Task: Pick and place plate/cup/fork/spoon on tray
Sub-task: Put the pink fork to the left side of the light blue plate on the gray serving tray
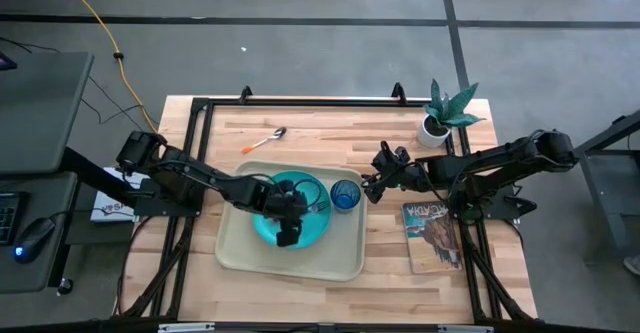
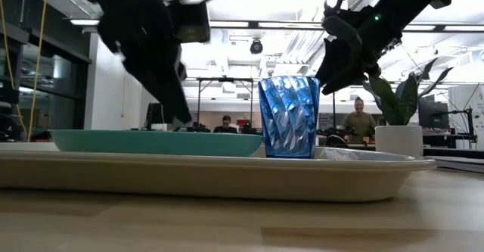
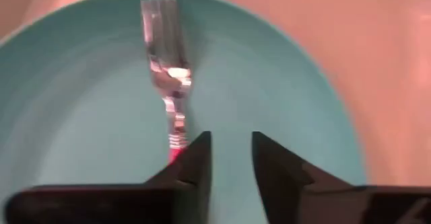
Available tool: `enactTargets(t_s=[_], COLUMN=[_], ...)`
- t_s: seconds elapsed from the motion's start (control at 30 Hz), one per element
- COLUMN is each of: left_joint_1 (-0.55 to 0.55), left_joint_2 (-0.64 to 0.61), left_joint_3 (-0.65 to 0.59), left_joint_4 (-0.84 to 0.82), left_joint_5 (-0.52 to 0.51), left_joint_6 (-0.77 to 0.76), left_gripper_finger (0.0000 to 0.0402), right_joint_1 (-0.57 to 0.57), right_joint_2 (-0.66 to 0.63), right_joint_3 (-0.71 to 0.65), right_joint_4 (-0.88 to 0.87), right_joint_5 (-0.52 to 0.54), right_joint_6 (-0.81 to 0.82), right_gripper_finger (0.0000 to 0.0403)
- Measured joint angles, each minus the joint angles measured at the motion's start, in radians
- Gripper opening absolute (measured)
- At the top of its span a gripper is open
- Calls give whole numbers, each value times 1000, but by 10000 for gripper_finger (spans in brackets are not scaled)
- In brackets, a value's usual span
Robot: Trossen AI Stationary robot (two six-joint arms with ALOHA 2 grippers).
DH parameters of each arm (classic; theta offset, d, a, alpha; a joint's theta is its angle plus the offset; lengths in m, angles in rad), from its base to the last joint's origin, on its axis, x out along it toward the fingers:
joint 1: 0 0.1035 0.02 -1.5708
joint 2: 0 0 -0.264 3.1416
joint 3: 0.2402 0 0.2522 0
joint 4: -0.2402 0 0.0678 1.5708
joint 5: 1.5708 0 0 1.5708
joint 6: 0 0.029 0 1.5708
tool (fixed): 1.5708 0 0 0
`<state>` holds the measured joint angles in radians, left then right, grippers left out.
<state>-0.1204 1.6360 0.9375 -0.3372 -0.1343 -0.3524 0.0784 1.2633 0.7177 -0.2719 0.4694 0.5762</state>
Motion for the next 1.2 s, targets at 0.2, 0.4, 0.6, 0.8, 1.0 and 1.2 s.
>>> enactTargets(t_s=[0.2, 0.4, 0.6, 0.8, 1.0, 1.2], left_joint_1=[79, 87, 89, 99, 100, 102], left_joint_2=[23, 70, 112, 147, 145, 144], left_joint_3=[0, 1, 0, 4, 3, 3], left_joint_4=[25, 38, 41, 50, 42, 39], left_joint_5=[25, 43, 40, 28, 23, 14], left_joint_6=[56, 107, 115, 135, 117, 111], left_gripper_finger=[181, 213, 210, 209, 175, 33], right_joint_1=[0, 0, 0, 0, 0, 0], right_joint_2=[0, 0, 0, 0, 0, 0], right_joint_3=[0, 0, 0, 0, 0, 0], right_joint_4=[1, 1, 0, 0, 0, 0], right_joint_5=[0, 0, 0, 0, 0, 0], right_joint_6=[0, -7, -7, 0, -6, -7], right_gripper_finger=[220, 220, 220, 220, 220, 220])
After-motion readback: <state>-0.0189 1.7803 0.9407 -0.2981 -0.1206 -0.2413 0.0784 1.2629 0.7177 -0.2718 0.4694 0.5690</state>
